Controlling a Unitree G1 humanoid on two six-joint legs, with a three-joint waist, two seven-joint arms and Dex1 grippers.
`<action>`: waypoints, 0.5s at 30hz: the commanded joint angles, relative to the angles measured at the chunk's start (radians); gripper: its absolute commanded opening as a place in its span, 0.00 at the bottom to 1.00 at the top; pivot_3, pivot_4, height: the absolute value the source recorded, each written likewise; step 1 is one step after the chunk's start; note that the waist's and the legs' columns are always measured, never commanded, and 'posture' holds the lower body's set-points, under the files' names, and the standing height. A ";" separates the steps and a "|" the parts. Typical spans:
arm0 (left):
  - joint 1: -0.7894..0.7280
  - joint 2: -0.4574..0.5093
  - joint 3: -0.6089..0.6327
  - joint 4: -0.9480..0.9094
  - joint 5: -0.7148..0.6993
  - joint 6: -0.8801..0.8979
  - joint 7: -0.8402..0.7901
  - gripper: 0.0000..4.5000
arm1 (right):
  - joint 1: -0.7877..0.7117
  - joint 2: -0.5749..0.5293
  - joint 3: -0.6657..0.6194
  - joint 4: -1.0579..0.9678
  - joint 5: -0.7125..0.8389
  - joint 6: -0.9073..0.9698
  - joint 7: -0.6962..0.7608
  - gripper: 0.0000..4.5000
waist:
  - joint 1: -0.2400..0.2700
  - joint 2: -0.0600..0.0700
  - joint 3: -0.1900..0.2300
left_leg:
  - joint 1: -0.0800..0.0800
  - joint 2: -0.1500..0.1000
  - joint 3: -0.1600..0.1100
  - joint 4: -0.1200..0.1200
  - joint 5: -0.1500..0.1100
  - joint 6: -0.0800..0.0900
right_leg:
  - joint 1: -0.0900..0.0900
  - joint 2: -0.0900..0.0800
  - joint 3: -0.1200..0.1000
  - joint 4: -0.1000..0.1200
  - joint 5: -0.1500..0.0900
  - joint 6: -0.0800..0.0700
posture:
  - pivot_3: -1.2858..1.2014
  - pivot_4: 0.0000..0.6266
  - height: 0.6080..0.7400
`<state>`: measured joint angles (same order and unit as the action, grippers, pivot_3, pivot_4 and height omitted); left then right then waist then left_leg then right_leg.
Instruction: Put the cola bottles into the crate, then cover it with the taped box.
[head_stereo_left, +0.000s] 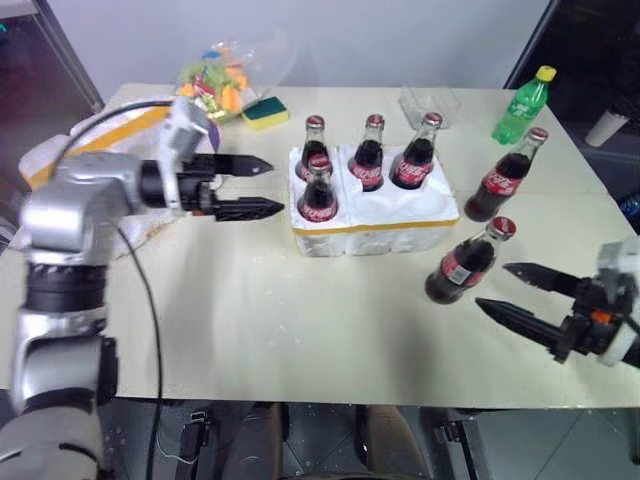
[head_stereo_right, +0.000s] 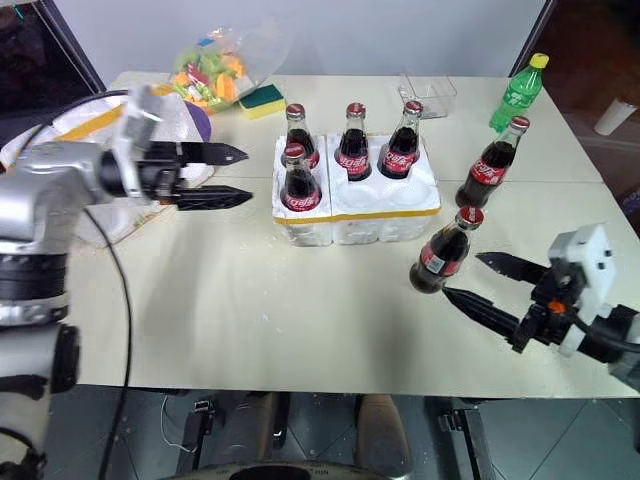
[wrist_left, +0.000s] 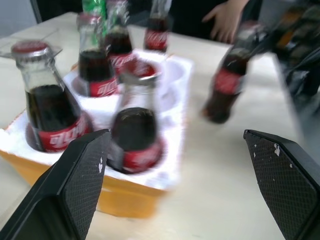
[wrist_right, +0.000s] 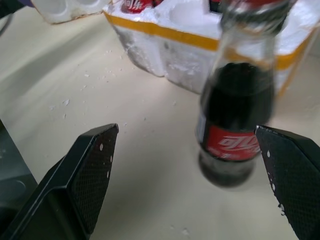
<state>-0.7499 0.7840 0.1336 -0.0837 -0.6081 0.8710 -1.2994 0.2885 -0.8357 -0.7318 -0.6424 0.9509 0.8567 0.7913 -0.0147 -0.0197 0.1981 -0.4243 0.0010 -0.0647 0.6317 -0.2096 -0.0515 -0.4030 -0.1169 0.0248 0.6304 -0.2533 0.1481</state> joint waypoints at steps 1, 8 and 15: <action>0.094 0.051 0.063 -0.182 -0.133 0.113 0.020 0.99 | -0.011 0.020 0.014 0.015 -0.003 -0.029 -0.026 1.00 | 0.005 0.000 0.000 | 0.001 0.000 0.000 0.000 0.000 0.000 | 0.001 0.000 0.000 0.000 -0.001 -0.001 | 0.52 0.24 0.99; 0.257 0.024 0.075 -0.371 -0.229 0.142 0.160 0.99 | -0.092 0.061 0.125 0.137 -0.032 -0.063 -0.048 1.00 | 0.003 -0.001 -0.001 | 0.005 0.000 0.000 0.001 0.000 0.000 | 0.006 0.000 0.000 -0.002 -0.002 -0.005 | 0.52 0.24 0.99; 0.249 0.003 0.053 -0.396 -0.283 0.139 0.247 0.99 | -0.179 0.090 0.236 0.255 -0.090 -0.112 -0.038 1.00 | 0.003 -0.001 -0.001 | 0.006 0.000 0.000 0.000 0.000 0.000 | 0.006 0.000 0.000 -0.002 -0.002 -0.005 | 0.52 0.24 0.99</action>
<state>-0.4839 0.7839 0.1788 -0.4533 -0.8629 1.0160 -1.0672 0.1247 -0.7531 -0.5038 -0.3947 0.8691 0.7746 0.7449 -0.0115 -0.0202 0.1974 -0.4187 0.0010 -0.0644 0.6320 -0.2095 -0.0516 -0.3969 -0.1167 0.0249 0.6286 -0.2557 0.1435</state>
